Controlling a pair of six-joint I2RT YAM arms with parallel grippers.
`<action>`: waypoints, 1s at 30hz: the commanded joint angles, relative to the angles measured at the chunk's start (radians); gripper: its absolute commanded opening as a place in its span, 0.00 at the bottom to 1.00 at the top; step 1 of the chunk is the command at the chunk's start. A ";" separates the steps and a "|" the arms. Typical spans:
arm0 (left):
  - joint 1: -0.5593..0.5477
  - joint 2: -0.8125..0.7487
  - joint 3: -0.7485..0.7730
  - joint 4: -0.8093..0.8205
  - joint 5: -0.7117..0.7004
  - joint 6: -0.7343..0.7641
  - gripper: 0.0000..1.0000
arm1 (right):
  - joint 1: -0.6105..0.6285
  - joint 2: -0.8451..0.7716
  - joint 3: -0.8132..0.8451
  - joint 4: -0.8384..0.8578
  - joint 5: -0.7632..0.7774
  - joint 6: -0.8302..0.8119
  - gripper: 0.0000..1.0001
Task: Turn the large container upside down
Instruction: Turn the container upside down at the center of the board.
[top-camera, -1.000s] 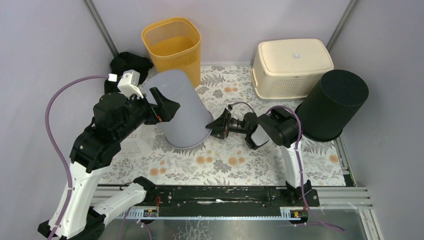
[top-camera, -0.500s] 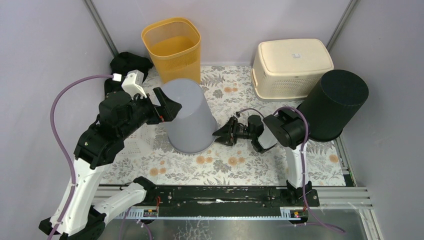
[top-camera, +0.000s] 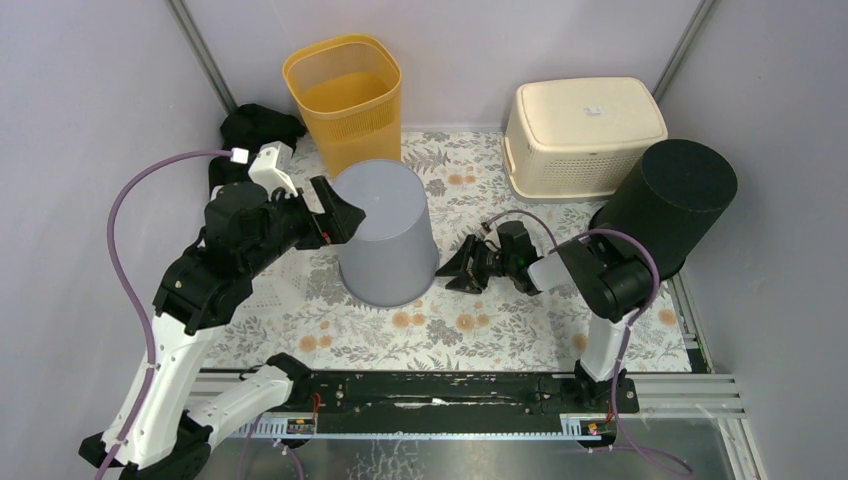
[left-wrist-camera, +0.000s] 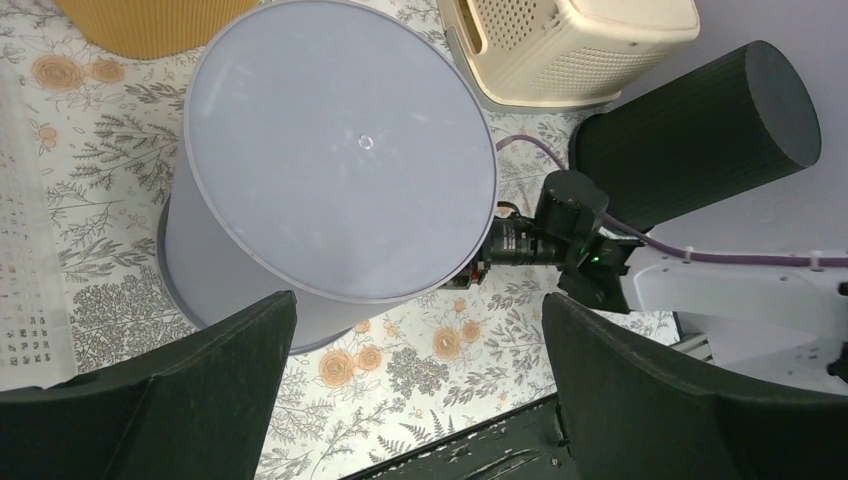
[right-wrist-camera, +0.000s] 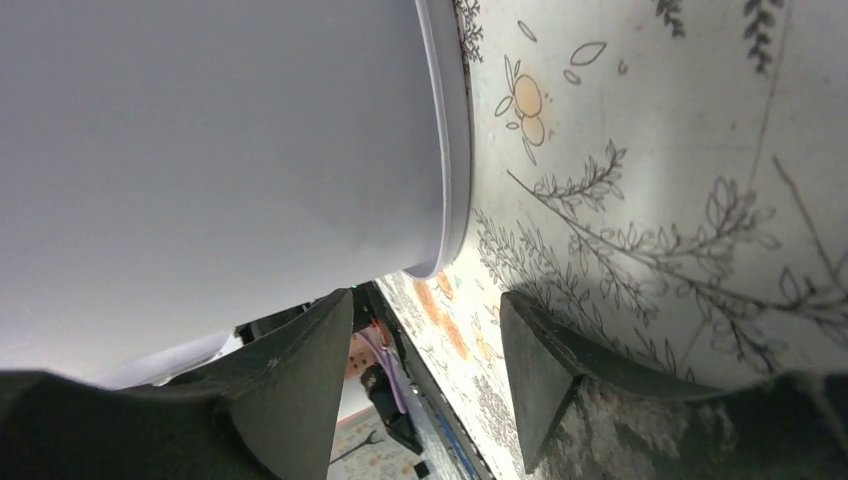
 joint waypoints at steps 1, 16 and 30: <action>0.006 0.000 -0.014 0.044 -0.016 0.020 1.00 | -0.004 -0.111 0.048 -0.303 0.079 -0.203 0.64; 0.007 -0.087 -0.086 0.019 -0.054 -0.004 1.00 | -0.003 -0.340 0.066 -0.583 0.087 -0.371 0.66; 0.007 -0.137 -0.175 -0.029 -0.171 -0.051 1.00 | -0.004 -0.446 0.095 -0.649 0.050 -0.401 0.66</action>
